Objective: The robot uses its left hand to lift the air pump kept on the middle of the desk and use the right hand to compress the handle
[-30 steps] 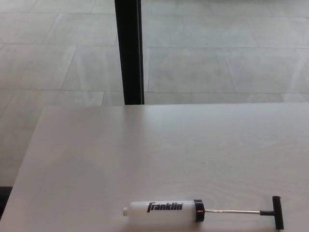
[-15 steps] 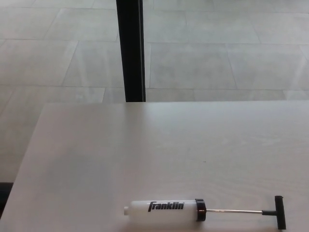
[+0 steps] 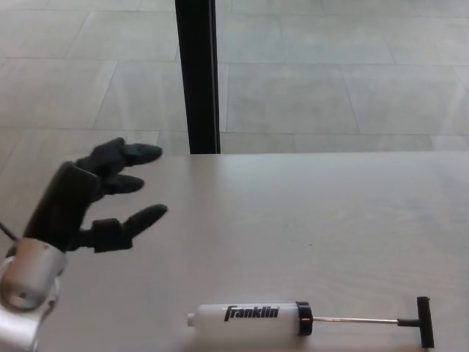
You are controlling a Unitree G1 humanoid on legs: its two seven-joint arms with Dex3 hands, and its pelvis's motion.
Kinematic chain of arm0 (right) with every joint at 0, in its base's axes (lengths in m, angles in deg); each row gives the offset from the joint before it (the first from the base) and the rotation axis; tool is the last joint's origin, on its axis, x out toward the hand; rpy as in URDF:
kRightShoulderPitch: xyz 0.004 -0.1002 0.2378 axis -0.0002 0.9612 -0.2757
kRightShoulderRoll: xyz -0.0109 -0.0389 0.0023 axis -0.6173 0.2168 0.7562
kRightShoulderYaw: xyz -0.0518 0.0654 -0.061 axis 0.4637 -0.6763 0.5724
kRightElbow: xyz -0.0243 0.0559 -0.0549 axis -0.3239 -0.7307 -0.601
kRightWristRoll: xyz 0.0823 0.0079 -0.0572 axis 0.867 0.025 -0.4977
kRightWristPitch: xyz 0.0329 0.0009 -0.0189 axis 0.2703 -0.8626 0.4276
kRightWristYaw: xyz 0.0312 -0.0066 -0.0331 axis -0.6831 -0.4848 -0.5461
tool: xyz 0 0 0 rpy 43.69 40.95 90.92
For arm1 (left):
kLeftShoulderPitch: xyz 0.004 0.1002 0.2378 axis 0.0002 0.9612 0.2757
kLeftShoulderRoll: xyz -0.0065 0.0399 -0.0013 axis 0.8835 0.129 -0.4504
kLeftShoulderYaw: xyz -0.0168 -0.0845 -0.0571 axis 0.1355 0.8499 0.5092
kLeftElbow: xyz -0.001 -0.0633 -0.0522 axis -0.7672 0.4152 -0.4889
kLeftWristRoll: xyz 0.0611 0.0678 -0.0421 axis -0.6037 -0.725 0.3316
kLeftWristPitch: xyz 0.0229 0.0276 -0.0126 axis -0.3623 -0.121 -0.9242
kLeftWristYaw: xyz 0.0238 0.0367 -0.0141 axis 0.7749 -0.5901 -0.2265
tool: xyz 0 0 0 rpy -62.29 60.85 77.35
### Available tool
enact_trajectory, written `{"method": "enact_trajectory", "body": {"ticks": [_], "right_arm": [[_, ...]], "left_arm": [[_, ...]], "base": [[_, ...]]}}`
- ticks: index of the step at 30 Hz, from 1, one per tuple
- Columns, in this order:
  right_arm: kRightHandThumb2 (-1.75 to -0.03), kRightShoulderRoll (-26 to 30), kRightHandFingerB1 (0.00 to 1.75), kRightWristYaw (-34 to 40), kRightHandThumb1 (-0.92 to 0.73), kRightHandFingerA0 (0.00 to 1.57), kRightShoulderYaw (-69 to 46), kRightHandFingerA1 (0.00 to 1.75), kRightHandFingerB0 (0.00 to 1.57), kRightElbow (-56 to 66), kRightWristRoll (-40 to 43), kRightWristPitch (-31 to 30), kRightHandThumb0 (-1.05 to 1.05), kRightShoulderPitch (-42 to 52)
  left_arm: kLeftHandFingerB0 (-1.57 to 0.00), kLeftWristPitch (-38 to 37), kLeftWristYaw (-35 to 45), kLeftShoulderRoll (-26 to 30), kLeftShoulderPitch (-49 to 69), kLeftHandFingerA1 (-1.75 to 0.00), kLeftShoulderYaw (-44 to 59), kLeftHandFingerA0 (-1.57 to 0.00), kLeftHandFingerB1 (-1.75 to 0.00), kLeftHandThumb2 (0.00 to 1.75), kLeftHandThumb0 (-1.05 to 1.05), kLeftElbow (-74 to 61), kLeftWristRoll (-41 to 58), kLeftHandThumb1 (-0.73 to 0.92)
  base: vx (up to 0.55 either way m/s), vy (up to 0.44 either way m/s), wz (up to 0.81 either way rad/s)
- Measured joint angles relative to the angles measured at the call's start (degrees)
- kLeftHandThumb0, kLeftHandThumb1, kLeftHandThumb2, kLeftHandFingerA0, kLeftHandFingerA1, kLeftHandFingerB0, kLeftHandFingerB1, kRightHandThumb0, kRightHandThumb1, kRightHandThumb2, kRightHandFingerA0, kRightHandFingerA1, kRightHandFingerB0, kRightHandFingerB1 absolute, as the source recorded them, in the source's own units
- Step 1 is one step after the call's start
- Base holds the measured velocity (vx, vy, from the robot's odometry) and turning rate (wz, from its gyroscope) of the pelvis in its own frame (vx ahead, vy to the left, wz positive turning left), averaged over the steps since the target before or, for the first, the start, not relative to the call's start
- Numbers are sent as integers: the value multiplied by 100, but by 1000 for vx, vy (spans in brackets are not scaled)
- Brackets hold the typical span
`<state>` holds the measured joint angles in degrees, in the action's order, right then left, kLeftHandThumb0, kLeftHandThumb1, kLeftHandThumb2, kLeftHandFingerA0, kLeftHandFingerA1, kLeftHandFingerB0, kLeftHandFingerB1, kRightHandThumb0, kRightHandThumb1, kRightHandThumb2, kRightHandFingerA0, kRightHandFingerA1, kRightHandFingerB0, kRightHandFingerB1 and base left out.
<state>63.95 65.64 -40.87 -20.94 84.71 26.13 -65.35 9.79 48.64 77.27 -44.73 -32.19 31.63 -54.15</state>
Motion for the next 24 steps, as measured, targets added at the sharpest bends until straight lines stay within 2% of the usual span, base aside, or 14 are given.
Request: {"method": "enact_trajectory", "body": {"ticks": [1, 3, 5, 9, 10, 11, 12, 14, 16, 18, 19, 21, 22, 24], "right_arm": [[-113, -29, 48, -18, -53, 3, 73, 53, 0, 77, 0, -22, -35, 11], [-76, -67, 33, -43, -92, 9, 167, 40, 20, 173, 0, -55, -80, 32], [-75, -98, 34, -72, -92, 13, 264, 41, 24, 260, -1, -89, -82, 50], [-73, -110, 34, -107, -92, 20, 377, 41, 27, 385, 0, -157, -79, 76], [-71, -110, 35, -112, -92, 21, 397, 40, 28, 413, -1, -170, -78, 80], [-72, -110, 35, -114, -92, 25, 408, 41, 30, 429, -1, -178, -77, 82], [-71, -110, 36, -116, -92, 25, 429, 41, 32, 449, -1, -193, -77, 84], [-70, -110, 36, -118, -92, 29, 455, 43, 33, 467, -1, -214, -76, 88], [-114, -111, 50, -118, -78, 27, 468, 54, 29, 473, -1, -230, -76, 90], [-70, -114, 37, -118, -92, 37, 477, 44, 39, 482, 0, -251, -73, 90], [-116, -116, 51, -118, -77, 33, 480, 57, 30, 487, -1, -257, -71, 90], [-116, -120, 51, -118, -77, 33, 489, 57, 30, 502, -1, -272, -71, 90], [-68, -122, 38, -118, -92, 43, 494, 45, 44, 511, -1, -282, -74, 90], [-70, -126, 39, -118, -92, 44, 498, 45, 45, 539, -1, -308, -73, 90]], "left_arm": [[-46, 35, 0, -34, -23, -57, -179, -46, -47, 59, -66, -12, -99, 63], [-44, 81, 0, -66, -52, -57, -401, -46, -46, 60, -69, -25, -230, 63], [-28, 136, 1, -82, -79, -63, -636, -37, -52, 97, -72, -48, -391, 53], [-19, 249, 13, -70, -128, -55, -1070, -17, -37, 62, -84, -83, -724, 73], [-8, 277, 26, -60, -141, -56, -1171, -9, -46, 99, -86, -94, -808, 56], [-12, 295, 34, -54, -150, -49, -1229, -4, -33, 63, -92, -100, -857, 73], [-8, 335, 55, -36, -171, -41, -1346, -2, -36, 99, -88, -111, -957, 54], [-9, 407, 101, -11, -206, -35, -1526, 0, -30, 63, -96, -132, -1113, 74], [-14, 475, 148, 7, -235, -23, -1688, 0, -23, 106, -100, -151, -1252, 62], [-9, 556, 216, 17, -266, -26, -1893, 0, -28, 105, -93, -178, -1436, 58], [-10, 584, 240, 22, -276, -18, -1973, 0, -26, 106, -101, -188, -1501, 62], [-10, 643, 296, 27, -291, -18, -2138, 0, -26, 106, -101, -206, -1656, 62], [-8, 680, 327, 31, -300, -16, -2240, 0, -15, 111, -105, -215, -1747, 67], [-7, 748, 392, 38, -313, -2, -2430, 0, -18, 86, -105, -223, -1931, 62]], "base": [[0, 0, 0], [0, 0, 0], [0, 0, 0], [0, 0, 0], [0, 0, 0], [0, 0, 0], [0, 0, 0], [0, 0, 0], [0, 0, 0], [0, 0, 0], [0, 0, 0], [0, 0, 0], [0, 0, 0], [0, 0, 0]]}}
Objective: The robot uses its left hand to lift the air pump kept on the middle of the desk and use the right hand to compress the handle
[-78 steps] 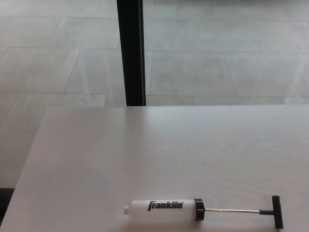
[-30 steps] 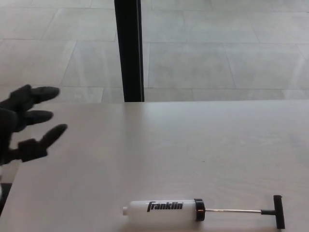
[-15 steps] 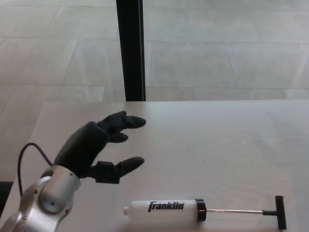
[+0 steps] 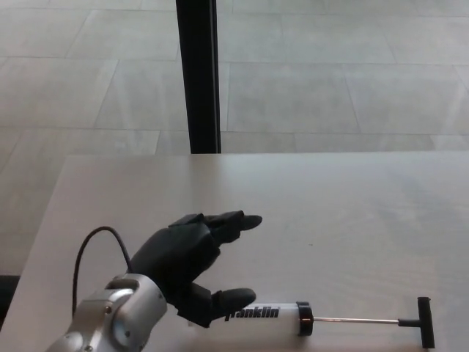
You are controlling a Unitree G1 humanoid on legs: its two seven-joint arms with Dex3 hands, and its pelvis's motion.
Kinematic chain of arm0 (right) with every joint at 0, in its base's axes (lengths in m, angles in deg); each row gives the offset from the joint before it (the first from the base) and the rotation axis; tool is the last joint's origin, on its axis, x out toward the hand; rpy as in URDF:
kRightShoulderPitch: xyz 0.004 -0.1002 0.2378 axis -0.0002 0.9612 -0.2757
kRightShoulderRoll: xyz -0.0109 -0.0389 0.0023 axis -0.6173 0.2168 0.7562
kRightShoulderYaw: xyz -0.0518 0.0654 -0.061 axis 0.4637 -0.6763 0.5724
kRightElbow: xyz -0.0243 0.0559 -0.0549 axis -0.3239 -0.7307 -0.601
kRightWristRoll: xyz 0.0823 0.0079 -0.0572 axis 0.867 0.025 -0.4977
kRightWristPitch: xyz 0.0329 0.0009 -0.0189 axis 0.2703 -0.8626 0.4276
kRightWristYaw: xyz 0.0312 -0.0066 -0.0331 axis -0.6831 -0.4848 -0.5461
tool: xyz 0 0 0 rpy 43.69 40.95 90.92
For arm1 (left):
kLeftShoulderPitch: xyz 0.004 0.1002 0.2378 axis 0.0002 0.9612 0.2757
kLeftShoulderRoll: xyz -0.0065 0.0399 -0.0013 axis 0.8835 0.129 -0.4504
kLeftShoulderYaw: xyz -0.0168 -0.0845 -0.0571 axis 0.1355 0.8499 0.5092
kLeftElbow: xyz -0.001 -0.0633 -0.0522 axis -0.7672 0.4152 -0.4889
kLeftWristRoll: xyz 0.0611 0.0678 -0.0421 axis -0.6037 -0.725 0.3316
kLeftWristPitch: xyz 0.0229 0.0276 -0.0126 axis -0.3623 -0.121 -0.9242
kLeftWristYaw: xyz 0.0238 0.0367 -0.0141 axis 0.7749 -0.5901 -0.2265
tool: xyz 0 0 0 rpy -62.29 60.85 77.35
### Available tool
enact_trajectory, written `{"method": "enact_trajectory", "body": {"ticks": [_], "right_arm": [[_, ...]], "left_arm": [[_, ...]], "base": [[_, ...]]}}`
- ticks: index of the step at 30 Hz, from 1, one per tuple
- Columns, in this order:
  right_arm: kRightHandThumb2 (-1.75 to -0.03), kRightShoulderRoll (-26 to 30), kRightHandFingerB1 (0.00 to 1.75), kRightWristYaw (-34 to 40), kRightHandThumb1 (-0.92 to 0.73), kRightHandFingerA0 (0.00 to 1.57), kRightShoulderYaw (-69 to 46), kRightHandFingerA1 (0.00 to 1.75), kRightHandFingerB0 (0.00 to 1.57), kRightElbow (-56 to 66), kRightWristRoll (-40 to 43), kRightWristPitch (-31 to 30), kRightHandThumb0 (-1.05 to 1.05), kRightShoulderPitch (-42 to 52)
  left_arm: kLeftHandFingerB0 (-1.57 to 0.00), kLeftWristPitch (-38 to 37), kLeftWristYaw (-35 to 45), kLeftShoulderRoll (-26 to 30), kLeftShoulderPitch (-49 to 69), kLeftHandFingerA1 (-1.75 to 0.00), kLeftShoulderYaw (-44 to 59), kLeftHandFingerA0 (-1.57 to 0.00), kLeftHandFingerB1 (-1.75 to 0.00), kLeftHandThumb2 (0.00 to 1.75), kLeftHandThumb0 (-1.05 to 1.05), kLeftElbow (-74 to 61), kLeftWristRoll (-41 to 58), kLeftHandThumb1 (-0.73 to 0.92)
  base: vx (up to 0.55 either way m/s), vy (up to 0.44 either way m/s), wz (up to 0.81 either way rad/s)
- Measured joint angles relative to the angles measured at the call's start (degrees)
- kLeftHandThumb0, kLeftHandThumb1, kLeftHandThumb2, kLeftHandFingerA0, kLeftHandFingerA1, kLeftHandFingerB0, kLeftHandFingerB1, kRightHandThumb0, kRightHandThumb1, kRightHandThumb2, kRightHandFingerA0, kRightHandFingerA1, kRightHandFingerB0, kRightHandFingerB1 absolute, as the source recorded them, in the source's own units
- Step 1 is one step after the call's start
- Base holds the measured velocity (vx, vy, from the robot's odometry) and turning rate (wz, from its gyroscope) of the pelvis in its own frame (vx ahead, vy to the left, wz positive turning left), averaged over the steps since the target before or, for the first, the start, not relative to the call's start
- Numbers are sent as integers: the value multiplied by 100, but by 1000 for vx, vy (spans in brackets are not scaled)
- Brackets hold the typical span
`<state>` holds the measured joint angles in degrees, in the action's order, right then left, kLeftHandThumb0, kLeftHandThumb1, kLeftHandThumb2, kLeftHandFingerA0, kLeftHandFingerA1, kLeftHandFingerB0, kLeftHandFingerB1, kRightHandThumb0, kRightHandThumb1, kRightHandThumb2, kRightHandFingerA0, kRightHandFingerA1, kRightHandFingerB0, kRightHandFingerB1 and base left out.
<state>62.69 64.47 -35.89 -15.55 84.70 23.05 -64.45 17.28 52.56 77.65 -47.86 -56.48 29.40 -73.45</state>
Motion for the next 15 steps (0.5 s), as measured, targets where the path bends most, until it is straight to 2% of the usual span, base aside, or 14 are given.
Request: {"method": "enact_trajectory", "body": {"ticks": [1, 2, 3, 4, 6, 7, 8, 9, 10, 15], "right_arm": [[-70, -3, 39, 0, -92, 45, 1, 45, 46, 16, 0, -10, -74, 0], [-116, -6, 53, 0, -77, 43, 1, 59, 38, 28, 0, -16, -71, 0], [-70, -13, 39, 0, -92, 46, 1, 46, 46, 47, 1, -31, -72, 0], [-116, -18, 53, 0, -76, 44, 1, 60, 38, 63, 1, -43, -68, 0], [-116, -33, 53, 1, -76, 44, 1, 60, 38, 102, 2, -70, -68, 0], [-69, -40, 40, 1, -92, 47, 1, 47, 47, 122, 1, -84, -70, 0], [-69, -48, 40, 1, -92, 47, 1, 47, 48, 141, 2, -101, -70, 0], [-69, -58, 41, 2, -92, 49, 1, 48, 49, 155, 2, -115, -71, 0], [-69, -75, 40, 2, -92, 50, 0, 48, 50, 168, 1, -132, -72, 0], [-68, -162, 40, 5, -92, 51, -1, 48, 51, 213, 1, -214, -69, 0]], "left_arm": [[-1, 29, 31, 3, -4, -1, -79, 0, -32, 64, -103, -2, -78, 81], [-7, 54, 58, 5, -7, -19, -144, 0, -10, 109, -102, -3, -144, 62], [0, 102, 104, 6, -11, 0, -255, 0, -27, 76, -99, -4, -255, 77], [-5, 137, 140, 7, -13, -19, -322, 0, -9, 108, -102, -5, -325, 63], [-5, 201, 212, 9, -19, -19, -483, 0, -9, 108, -102, -6, -484, 63], [-2, 236, 252, 9, -20, 0, -554, 0, -27, 74, -97, -6, -558, 75], [-3, 274, 285, 10, -21, -18, -631, 0, -15, 108, -105, -7, -642, 65], [-7, 304, 319, 11, -21, -2, -699, 0, -29, 72, -96, -8, -713, 74], [-13, 346, 357, 11, -20, -20, -782, 0, -21, 106, -102, -9, -803, 65], [-16, 575, 509, 6, 11, -18, -1120, 0, -20, 109, -105, -37, -1204, 69]], "base": [[0, 0, 0], [0, 0, 0], [0, 0, 0], [0, 0, 0], [0, 0, 0], [0, 0, 0], [0, 0, 0], [0, 0, 0], [0, 0, 0], [0, 0, 0]]}}
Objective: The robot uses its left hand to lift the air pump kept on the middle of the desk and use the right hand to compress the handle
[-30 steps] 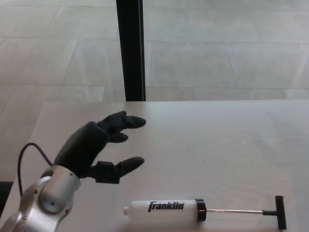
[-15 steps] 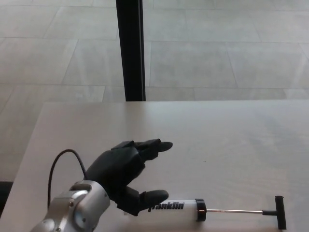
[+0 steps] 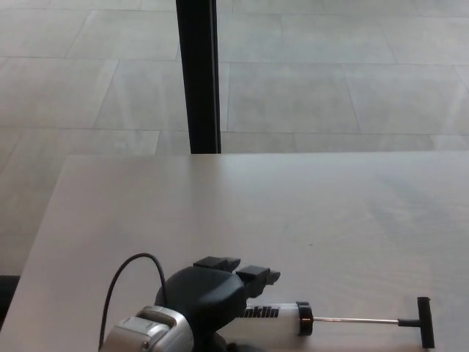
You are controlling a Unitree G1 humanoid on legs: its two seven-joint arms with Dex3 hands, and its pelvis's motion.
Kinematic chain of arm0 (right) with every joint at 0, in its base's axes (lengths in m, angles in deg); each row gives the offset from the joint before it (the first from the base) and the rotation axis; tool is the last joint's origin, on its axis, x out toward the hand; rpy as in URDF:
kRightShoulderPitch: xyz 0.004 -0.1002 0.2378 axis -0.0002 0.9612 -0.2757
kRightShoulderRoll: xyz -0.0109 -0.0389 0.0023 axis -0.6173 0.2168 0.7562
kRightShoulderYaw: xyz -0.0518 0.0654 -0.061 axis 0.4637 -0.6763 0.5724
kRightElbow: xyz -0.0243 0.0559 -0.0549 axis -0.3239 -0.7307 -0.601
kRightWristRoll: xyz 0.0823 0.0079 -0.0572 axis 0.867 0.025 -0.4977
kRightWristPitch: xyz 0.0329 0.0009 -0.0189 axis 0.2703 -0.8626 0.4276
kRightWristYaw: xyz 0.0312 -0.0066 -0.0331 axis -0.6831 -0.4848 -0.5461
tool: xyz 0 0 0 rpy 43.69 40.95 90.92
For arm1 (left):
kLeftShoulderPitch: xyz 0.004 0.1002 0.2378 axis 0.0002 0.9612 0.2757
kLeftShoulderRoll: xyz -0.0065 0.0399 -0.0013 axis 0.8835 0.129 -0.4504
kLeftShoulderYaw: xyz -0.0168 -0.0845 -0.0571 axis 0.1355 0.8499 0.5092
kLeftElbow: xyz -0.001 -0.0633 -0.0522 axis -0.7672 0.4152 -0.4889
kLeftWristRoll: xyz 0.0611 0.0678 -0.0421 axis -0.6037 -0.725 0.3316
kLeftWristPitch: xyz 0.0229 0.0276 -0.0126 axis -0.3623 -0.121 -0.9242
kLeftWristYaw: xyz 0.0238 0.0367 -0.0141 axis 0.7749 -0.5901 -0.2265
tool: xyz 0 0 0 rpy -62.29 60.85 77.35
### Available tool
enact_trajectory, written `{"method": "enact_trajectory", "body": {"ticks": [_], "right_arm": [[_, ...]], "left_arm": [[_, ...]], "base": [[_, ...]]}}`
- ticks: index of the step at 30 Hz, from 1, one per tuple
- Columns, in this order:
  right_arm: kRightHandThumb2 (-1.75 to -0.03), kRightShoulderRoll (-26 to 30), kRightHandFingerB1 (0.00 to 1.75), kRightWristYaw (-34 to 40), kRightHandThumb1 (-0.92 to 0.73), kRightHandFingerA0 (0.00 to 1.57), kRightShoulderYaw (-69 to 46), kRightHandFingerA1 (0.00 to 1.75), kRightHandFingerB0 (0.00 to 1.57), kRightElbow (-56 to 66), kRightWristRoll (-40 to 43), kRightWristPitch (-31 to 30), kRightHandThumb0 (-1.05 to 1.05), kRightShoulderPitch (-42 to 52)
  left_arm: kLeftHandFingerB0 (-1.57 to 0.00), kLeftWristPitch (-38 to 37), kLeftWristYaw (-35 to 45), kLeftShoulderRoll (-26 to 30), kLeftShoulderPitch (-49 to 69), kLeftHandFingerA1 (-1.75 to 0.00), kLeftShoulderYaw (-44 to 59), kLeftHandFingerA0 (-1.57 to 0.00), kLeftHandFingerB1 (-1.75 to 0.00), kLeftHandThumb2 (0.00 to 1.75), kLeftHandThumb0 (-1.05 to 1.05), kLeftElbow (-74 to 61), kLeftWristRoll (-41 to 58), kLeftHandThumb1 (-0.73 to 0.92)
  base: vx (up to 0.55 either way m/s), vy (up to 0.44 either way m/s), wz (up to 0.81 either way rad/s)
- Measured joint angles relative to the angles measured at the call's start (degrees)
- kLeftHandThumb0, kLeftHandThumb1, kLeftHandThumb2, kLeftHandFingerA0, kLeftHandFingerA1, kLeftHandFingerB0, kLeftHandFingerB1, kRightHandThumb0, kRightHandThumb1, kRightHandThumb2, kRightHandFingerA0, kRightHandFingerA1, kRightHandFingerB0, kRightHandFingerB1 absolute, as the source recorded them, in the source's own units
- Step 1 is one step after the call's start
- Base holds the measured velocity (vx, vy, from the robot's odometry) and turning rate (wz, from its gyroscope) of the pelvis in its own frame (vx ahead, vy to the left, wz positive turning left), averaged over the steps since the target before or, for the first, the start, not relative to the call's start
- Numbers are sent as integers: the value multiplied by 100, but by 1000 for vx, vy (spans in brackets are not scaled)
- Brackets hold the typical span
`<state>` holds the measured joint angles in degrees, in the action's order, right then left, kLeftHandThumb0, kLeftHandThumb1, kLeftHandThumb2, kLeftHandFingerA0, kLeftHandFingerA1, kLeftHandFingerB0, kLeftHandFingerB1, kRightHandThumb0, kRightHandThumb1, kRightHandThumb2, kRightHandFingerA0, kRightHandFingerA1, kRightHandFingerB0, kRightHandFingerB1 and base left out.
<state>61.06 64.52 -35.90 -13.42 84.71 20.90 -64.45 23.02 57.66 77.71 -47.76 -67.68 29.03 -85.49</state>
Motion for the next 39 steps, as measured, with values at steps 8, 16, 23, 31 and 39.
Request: {"method": "enact_trajectory", "body": {"ticks": [8, 16, 23, 31, 39], "right_arm": [[-66, -134, 41, 23, -87, 54, -1, 52, 55, 19, -13, -144, -64, -13], [-65, -343, 43, 137, -84, 57, -23, 59, 57, 100, -40, -365, -56, -90], [-64, -612, 45, 259, -81, 60, -28, 62, 62, 275, -79, -521, -49, -90], [-62, -894, 47, 488, -76, 62, -126, 66, 64, 591, -187, -644, -42, 60], [-63, -986, 48, 694, -76, 67, -289, 71, 66, 605, -285, -724, -44, 86]], "left_arm": [[-15, 399, 127, -54, 187, -32, -349, 0, -47, 94, -82, -59, -629, 59], [-38, 756, -205, -488, 302, -77, -467, -37, -45, 59, -58, 215, -1304, 66], [-37, 876, -1096, -1018, 530, -78, -300, -45, -58, 89, -53, 674, -1705, 52], [-40, 900, -2069, -1491, 622, -148, -276, -86, -53, 68, -28, 1411, -2154, 64], [-80, 845, -2523, -1630, 552, -139, -211, -86, -74, 74, -19, 1757, -2377, 69]], "base": [[0, 0, 0], [0, 0, 0], [0, 0, 0], [0, 0, 0], [0, 0, 0]]}}
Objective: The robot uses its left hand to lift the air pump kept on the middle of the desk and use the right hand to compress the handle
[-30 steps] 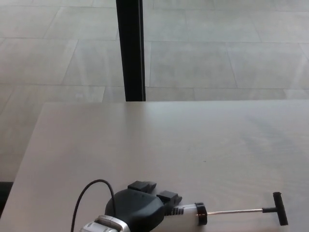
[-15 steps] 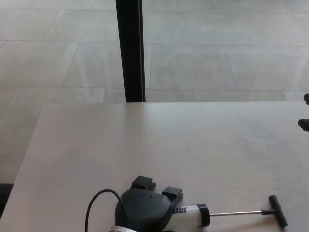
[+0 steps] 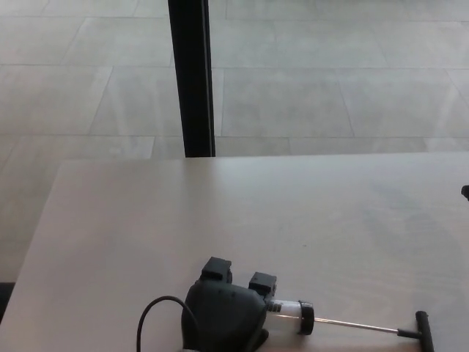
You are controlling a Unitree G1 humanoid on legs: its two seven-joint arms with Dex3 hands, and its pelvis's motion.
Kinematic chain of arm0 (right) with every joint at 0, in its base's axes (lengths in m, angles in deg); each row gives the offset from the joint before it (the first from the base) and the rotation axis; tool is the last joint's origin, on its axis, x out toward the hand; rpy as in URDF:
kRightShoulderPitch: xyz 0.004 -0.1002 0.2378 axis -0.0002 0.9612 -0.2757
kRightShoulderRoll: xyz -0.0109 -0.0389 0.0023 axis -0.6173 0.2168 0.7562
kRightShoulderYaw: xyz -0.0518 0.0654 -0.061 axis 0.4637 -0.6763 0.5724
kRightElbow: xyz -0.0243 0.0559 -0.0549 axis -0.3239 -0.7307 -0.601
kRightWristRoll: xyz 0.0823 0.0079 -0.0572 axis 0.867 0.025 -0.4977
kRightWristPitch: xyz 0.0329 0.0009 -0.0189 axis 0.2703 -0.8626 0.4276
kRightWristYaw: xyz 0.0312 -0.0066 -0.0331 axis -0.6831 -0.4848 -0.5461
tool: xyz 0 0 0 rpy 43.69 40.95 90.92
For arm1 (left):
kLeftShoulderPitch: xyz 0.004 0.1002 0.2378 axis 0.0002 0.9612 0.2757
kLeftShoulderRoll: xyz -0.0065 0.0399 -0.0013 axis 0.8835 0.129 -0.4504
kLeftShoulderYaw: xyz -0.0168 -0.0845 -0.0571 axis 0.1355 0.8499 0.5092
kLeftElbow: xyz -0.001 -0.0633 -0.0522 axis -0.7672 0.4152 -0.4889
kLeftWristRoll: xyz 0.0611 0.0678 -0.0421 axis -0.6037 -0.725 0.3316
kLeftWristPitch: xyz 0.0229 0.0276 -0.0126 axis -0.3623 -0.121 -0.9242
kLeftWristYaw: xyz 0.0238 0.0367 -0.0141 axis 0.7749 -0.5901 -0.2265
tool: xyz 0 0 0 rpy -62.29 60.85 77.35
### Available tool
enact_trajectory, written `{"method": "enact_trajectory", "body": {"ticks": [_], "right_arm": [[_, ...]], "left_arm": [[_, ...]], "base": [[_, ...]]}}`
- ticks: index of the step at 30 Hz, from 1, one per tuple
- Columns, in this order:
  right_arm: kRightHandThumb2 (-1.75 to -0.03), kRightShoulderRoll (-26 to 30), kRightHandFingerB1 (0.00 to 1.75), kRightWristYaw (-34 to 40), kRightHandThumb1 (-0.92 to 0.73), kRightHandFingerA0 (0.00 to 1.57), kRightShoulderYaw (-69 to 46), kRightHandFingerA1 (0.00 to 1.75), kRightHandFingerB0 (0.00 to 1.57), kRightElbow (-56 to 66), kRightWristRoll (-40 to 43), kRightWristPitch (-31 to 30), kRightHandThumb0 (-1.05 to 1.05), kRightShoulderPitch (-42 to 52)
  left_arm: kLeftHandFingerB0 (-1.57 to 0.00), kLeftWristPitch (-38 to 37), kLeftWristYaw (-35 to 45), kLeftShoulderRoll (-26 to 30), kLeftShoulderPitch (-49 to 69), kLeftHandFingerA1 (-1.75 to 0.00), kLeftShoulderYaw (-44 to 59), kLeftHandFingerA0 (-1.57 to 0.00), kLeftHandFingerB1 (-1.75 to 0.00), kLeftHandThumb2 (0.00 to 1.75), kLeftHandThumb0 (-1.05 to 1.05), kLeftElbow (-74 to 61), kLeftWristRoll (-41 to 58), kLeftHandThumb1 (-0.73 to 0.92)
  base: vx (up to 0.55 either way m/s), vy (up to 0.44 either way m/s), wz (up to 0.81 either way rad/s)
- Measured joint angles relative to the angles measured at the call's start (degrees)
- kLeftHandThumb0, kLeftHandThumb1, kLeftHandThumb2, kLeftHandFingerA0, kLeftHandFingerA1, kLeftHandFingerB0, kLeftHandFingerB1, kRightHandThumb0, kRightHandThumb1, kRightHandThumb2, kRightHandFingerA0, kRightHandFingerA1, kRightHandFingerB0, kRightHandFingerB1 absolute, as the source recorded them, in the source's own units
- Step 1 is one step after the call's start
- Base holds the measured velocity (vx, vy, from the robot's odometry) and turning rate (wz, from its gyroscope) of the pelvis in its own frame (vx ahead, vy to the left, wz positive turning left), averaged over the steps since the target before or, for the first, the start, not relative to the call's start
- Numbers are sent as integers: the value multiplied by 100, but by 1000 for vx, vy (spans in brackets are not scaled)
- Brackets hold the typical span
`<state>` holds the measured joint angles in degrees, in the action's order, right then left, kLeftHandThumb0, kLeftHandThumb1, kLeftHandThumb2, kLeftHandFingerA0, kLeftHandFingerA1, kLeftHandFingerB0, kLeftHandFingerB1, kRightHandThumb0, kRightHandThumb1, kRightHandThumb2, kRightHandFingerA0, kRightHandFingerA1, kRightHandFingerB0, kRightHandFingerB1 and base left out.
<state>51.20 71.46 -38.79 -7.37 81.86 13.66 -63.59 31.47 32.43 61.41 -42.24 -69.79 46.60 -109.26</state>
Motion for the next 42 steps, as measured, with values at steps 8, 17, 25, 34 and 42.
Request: {"method": "enact_trajectory", "body": {"ticks": [8, 17, 25, 34, 42], "right_arm": [[-62, -20, 47, 77, -74, 67, -39, 66, 68, -12, -60, -9, -44, 0], [-65, -66, 41, 126, -84, 60, -81, 66, 51, -40, -125, -15, -58, 42], [-71, -59, 34, -8, -92, 38, 17, 52, 30, -32, -121, -116, -79, 64], [-128, 209, 2, -717, -86, 0, 563, 12, 1, 68, -2, -621, -102, 21], [-129, 0, 2, -916, -87, 0, 752, 19, 0, 483, 225, -1185, -101, -141]], "left_arm": [[-74, -315, -437, -15, 170, -175, 399, -83, -128, 83, -19, 174, 57, 72], [-67, -1130, -846, 185, 357, -175, 947, -79, -150, 94, -15, 215, 403, 69], [-75, -1687, -1078, 32, 400, -175, 1439, -79, -157, 118, -6, 156, 848, 52], [-80, -1842, -1047, -490, -72, -175, 2022, -87, -156, 129, -3, 145, 1411, 50], [-80, -1843, -1018, -575, -440, -175, 2322, -85, -154, 128, 0, 264, 1652, 48]], "base": [[0, 0, 0], [0, 0, 0], [0, 0, 0], [0, 0, 0], [0, 0, 0]]}}
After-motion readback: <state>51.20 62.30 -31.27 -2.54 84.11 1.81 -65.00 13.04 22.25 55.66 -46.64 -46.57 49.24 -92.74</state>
